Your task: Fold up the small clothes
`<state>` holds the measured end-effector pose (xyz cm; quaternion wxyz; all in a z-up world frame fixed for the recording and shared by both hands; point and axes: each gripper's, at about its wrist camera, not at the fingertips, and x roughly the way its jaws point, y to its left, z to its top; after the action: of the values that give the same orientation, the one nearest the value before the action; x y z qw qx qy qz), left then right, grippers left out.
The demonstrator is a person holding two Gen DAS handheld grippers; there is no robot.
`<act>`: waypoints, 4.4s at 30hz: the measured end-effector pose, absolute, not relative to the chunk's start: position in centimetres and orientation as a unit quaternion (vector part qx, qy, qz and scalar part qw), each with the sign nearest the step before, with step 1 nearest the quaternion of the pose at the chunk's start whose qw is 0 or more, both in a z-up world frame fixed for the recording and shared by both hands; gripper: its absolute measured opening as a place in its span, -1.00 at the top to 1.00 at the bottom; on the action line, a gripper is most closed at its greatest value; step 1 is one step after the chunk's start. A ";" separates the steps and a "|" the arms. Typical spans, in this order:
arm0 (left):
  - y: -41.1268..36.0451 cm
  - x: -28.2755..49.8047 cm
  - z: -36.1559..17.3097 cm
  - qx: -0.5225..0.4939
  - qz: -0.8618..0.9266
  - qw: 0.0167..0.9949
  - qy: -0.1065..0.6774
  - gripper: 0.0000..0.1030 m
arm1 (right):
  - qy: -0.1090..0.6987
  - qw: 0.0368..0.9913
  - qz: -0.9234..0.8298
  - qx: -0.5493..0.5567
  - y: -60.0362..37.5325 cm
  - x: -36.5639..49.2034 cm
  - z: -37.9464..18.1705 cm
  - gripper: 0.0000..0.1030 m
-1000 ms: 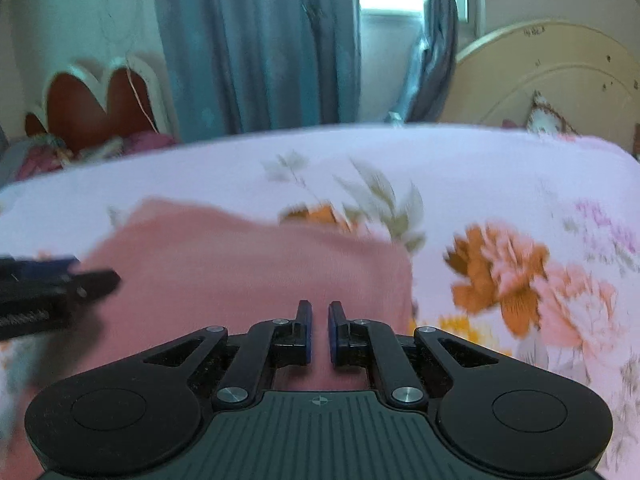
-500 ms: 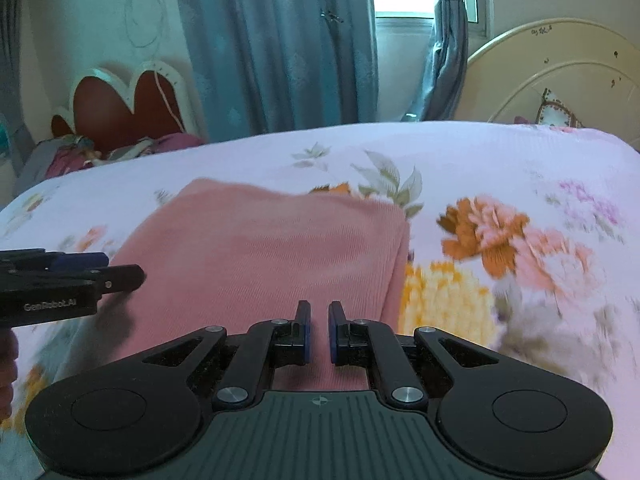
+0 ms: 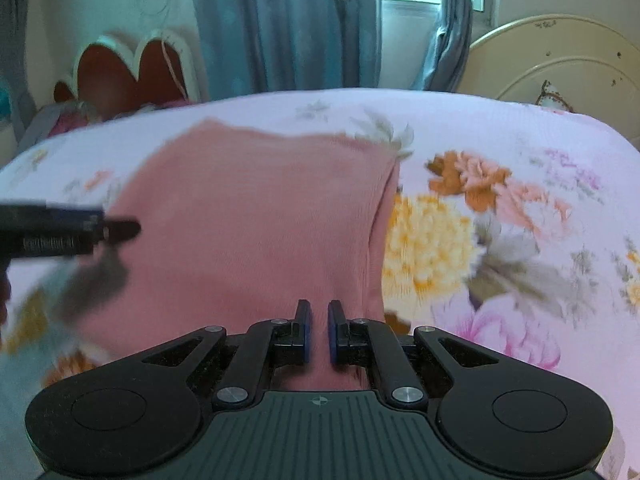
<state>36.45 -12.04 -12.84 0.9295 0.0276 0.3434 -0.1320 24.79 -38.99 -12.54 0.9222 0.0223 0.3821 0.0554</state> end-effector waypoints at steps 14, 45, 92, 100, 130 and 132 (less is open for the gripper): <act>-12.1 36.6 -12.1 0.021 -0.132 0.924 0.358 -0.24 | 0.397 0.917 0.049 -0.012 -38.6 24.3 -11.9 0.86; -10.3 43.2 -15.1 -0.122 -0.184 0.878 0.425 -0.34 | 0.402 0.872 0.068 0.273 -45.9 33.6 -14.2 0.19; 31.1 40.5 -9.4 -0.080 -0.084 0.926 0.359 0.38 | 0.399 0.844 0.215 0.287 2.3 42.6 -11.6 0.60; 33.3 40.5 -12.5 -0.074 -0.066 0.925 0.368 0.01 | 0.419 0.864 0.152 0.231 2.6 43.4 -14.4 0.54; 31.4 40.9 -9.9 -0.011 -0.079 0.947 0.310 0.11 | 0.356 0.920 0.121 0.108 6.9 43.3 -11.6 0.49; 31.3 38.7 -9.7 0.000 -0.080 0.947 0.310 0.11 | 0.354 0.920 0.134 0.104 6.5 41.0 -10.8 0.49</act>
<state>38.67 31.27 -9.73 0.9475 0.0005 0.3096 -0.0804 41.02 6.50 -10.84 0.9196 0.1042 0.3541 0.1343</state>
